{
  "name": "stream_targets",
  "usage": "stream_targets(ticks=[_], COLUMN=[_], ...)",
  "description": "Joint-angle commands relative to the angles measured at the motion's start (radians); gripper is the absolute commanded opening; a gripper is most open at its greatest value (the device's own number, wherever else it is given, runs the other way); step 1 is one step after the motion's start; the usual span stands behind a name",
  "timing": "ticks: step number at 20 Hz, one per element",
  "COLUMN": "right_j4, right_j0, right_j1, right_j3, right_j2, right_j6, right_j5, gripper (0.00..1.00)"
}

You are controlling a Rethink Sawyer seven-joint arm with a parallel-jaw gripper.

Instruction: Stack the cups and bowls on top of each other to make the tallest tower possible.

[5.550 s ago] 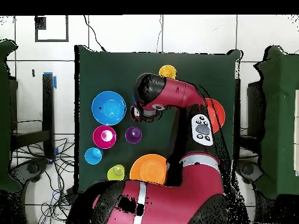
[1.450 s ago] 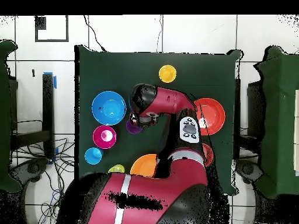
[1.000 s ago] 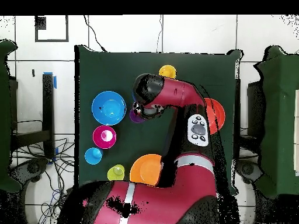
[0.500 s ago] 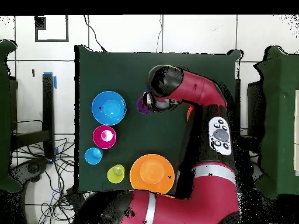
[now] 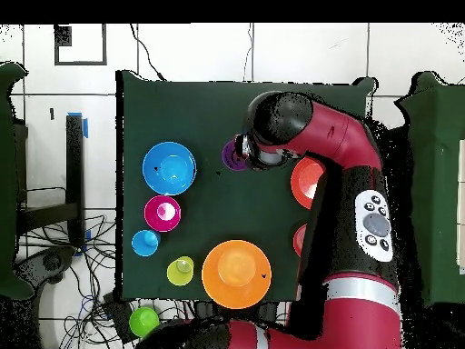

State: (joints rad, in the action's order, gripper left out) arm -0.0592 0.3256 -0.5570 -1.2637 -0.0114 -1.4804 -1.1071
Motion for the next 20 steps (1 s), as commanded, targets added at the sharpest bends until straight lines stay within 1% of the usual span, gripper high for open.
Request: stream_targets(ticks=[1, 6, 9, 12, 13, 17, 20], right_j4=[0.000, 0.009, 0.033, 0.046, 0.046, 0.070, 0.084], right_j0=[0.014, 0.024, 0.030, 0.040, 0.045, 0.060, 0.073], right_j1=[-0.033, -0.028, 0.007, 0.037, 0.042, 0.086, 0.105], right_j3=[-0.058, -0.025, 0.018, 0.071, 0.075, 0.145, 0.162], right_j2=[-0.138, -0.152, -0.163, -0.173, -0.176, -0.189, -0.196], right_j6=[0.089, 0.078, 0.097, 0.109, 0.109, 0.134, 0.158], right_j5=[-0.101, -0.117, -0.098, -0.121, -0.113, -0.125, -0.118], gripper=[0.00, 0.00, 0.00, 0.00, 0.00, 0.00, 0.00])
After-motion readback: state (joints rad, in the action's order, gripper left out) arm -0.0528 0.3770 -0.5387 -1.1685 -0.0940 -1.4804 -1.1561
